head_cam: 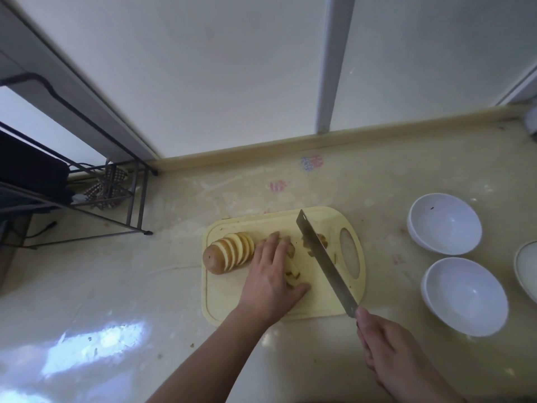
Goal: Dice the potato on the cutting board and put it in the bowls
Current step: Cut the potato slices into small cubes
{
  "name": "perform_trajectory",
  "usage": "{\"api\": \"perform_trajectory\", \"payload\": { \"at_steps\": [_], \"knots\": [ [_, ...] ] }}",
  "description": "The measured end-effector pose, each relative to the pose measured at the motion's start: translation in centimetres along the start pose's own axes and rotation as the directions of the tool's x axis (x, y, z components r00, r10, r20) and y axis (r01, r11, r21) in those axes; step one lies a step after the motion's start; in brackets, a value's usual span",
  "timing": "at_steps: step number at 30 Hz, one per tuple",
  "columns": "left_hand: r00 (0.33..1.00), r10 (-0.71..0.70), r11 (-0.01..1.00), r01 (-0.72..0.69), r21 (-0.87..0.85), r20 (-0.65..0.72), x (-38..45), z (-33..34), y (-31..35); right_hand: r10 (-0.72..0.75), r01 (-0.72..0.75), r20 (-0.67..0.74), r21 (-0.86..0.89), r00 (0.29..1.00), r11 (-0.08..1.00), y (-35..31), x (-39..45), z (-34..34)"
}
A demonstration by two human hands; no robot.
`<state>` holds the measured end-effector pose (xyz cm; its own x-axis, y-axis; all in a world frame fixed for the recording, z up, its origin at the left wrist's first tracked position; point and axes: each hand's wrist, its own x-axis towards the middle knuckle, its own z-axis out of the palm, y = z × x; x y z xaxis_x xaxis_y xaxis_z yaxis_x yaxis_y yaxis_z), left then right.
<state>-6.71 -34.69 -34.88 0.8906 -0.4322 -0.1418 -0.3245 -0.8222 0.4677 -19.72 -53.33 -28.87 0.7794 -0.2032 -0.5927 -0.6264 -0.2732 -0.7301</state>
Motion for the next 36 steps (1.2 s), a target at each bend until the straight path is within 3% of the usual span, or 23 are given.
{"api": "perform_trajectory", "payload": {
  "at_steps": [3, 11, 15, 17, 20, 24, 27, 30, 32, 36],
  "knots": [
    [0.997, 0.040, 0.995, -0.045, 0.084, 0.059, 0.5, -0.2, -0.3, 0.008, -0.008, 0.010, 0.000, 1.000, 1.000, 0.0, -0.1, -0.1],
    [0.974, 0.221, 0.975, -0.219, 0.041, -0.044, -0.3, 0.6, -1.3, 0.032, -0.032, 0.002, -0.006, 0.999, 0.999, 0.6, -0.5, -0.2],
    [0.944, 0.315, 0.941, -0.324, 0.096, 0.103, 0.1, -1.0, -1.4, 0.047, -0.047, 0.005, 0.009, 0.999, 0.999, 1.0, -0.7, 0.1],
    [0.888, 0.347, 0.900, -0.405, 0.158, 0.302, 1.0, -2.7, -1.8, 0.049, -0.049, 0.013, 0.012, 0.999, 0.999, 0.9, -0.9, -0.1],
    [0.735, 0.462, 0.746, -0.625, 0.229, 0.497, 3.2, -5.0, -2.4, 0.047, -0.047, 0.001, 0.034, 0.999, 0.998, 1.0, -1.2, -0.2],
    [0.610, 0.599, 0.608, -0.768, 0.202, 0.518, 5.2, -5.1, -3.0, 0.071, -0.069, -0.045, 0.053, 0.996, 0.996, 1.5, -1.4, -0.2],
    [0.581, 0.642, 0.551, -0.803, 0.226, 0.500, 5.5, -4.9, -3.1, 0.080, -0.078, -0.054, 0.044, 0.995, 0.996, 1.8, -1.4, -0.2],
    [0.588, 0.669, 0.556, -0.802, 0.218, 0.454, 5.3, -4.8, -3.1, 0.085, -0.083, -0.048, 0.053, 0.995, 0.995, 2.2, -1.4, -0.2],
    [0.630, 0.647, 0.600, -0.768, 0.223, 0.429, 4.7, -4.5, -3.2, 0.091, -0.088, -0.049, 0.061, 0.995, 0.994, 2.2, -1.5, -0.1],
    [0.846, 0.452, 0.814, -0.520, 0.258, 0.282, 1.8, -2.7, -3.0, 0.100, -0.097, -0.041, 0.053, 0.994, 0.994, 1.7, -1.4, 0.4]
  ]
}}
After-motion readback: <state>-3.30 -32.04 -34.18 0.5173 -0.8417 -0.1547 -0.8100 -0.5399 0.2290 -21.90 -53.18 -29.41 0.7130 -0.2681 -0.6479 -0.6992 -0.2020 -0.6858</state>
